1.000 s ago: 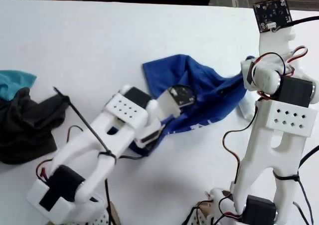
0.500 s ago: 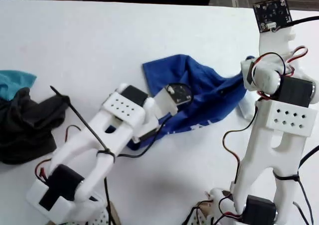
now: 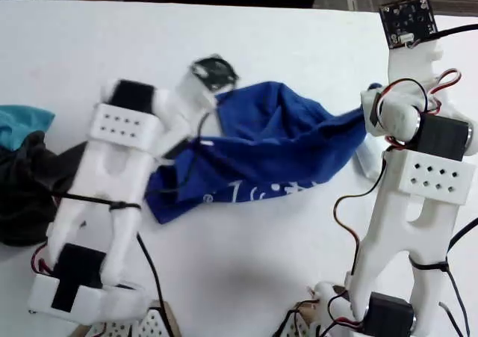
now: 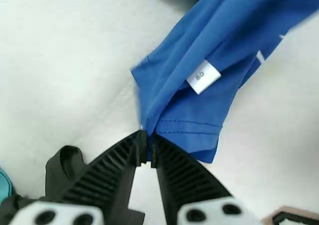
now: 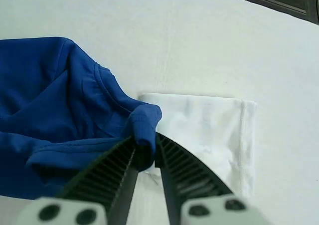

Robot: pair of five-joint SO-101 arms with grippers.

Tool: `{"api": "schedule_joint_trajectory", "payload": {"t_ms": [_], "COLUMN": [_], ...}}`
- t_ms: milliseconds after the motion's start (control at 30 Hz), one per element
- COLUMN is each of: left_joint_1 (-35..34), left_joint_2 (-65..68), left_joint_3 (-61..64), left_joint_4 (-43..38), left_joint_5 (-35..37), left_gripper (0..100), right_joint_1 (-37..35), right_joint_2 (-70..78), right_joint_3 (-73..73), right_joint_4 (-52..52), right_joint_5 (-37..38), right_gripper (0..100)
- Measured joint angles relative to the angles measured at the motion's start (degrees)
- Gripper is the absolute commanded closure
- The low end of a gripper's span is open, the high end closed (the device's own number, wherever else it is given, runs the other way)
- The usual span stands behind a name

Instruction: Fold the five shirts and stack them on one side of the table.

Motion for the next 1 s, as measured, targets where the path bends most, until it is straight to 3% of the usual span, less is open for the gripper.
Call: {"api": "schedule_joint_trajectory", "payload": {"t_ms": [200, 400, 767, 1000], "left_joint_1": [4.6, 10.5, 11.5, 11.1], "left_joint_2": [0.0, 0.1, 0.1, 0.1], "left_joint_3": [9.9, 14.0, 6.1, 14.9], "left_joint_4": [-2.6, -5.4, -3.0, -8.0], "left_joint_5": [0.0, 2.3, 4.1, 4.1], "left_gripper": [96, 76, 77, 77], "right_joint_1": [-1.3, -2.0, -2.0, -2.0], "right_joint_2": [0.0, 0.0, 0.0, 0.0], "right_joint_3": [0.2, 0.2, 0.2, 0.2], "right_joint_4": [-0.8, -1.3, -1.3, -1.3], "right_joint_5": [0.0, 0.0, 0.0, 0.0], "right_gripper": [97.8, 97.8, 97.8, 97.8]}}
